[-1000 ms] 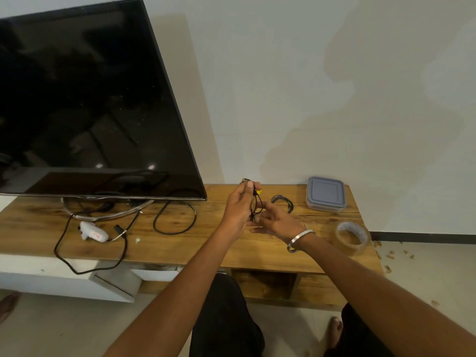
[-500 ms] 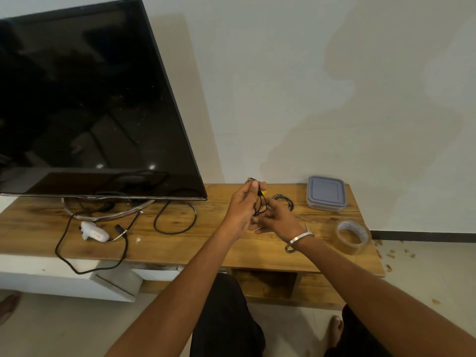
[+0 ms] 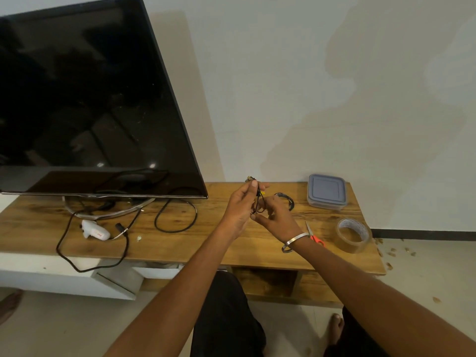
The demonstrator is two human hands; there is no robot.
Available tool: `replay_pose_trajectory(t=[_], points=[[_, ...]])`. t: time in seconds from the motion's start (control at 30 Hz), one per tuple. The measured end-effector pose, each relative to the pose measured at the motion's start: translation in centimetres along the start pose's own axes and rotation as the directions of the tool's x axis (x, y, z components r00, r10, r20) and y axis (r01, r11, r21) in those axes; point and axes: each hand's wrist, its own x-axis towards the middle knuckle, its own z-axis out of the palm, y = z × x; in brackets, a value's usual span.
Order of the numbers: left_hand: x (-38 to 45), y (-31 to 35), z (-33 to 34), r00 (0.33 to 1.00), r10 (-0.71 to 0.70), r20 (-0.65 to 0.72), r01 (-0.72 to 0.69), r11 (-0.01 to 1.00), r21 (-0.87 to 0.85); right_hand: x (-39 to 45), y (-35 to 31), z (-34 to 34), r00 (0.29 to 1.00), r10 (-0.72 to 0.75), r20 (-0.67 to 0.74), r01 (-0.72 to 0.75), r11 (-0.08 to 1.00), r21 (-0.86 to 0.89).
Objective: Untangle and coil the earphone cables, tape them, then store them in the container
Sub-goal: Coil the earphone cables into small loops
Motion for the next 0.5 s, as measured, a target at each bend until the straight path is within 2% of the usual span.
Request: replay_pose_trajectory(t=[0.5], points=[[-0.72,0.35,-0.04,0.994,-0.017,0.11,0.016,1.0,0.005,-0.25,0.04,0.48,0.995,0.093,0.034,-0.097,0.988,0.124]])
